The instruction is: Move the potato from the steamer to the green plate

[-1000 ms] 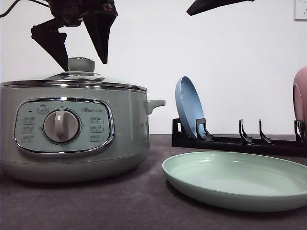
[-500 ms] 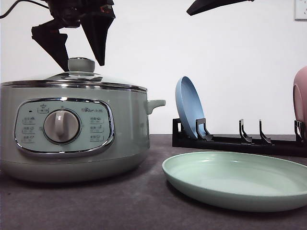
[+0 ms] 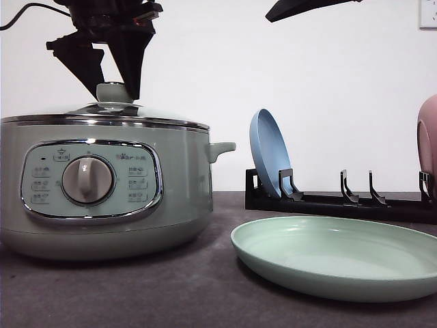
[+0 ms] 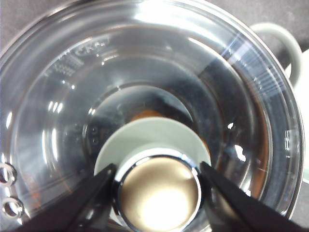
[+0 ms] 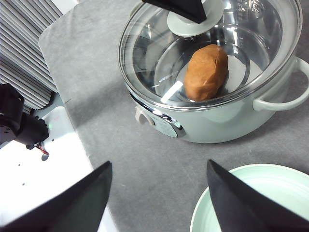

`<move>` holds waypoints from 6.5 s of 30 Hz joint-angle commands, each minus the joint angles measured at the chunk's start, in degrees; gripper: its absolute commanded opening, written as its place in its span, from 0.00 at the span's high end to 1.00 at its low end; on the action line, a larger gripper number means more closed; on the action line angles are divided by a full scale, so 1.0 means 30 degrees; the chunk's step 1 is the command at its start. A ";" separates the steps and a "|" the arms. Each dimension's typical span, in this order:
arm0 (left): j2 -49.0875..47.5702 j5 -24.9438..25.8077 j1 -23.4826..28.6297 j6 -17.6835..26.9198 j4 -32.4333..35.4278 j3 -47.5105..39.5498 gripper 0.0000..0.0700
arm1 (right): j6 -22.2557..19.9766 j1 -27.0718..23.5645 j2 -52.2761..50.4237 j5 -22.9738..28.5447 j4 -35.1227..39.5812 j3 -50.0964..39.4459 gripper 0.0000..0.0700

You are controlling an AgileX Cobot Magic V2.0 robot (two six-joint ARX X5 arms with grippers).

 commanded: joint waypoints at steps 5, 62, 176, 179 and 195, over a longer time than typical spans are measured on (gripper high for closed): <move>0.0495 -0.0044 -0.0093 0.0050 -0.0405 0.0610 0.57 | -0.0233 0.0131 0.0240 0.0108 0.0073 0.0291 0.45; -0.4962 -0.1035 0.8013 0.0108 0.0353 0.0960 1.00 | 0.1029 0.0172 0.0290 0.0975 0.0287 0.0313 0.45; -0.4962 -0.0557 0.8911 0.0100 0.0352 0.0960 1.00 | -0.0537 0.3993 1.5236 0.8867 -0.4067 1.7464 0.72; -0.4962 -0.0364 0.8768 0.0100 0.0359 0.0960 1.00 | -0.0895 0.3504 1.3903 0.8855 -0.4898 1.7463 0.72; -0.4962 -0.0284 0.6253 0.0093 0.0359 0.0960 1.00 | -0.0962 -0.0660 0.7458 0.6545 -0.6381 1.1631 0.72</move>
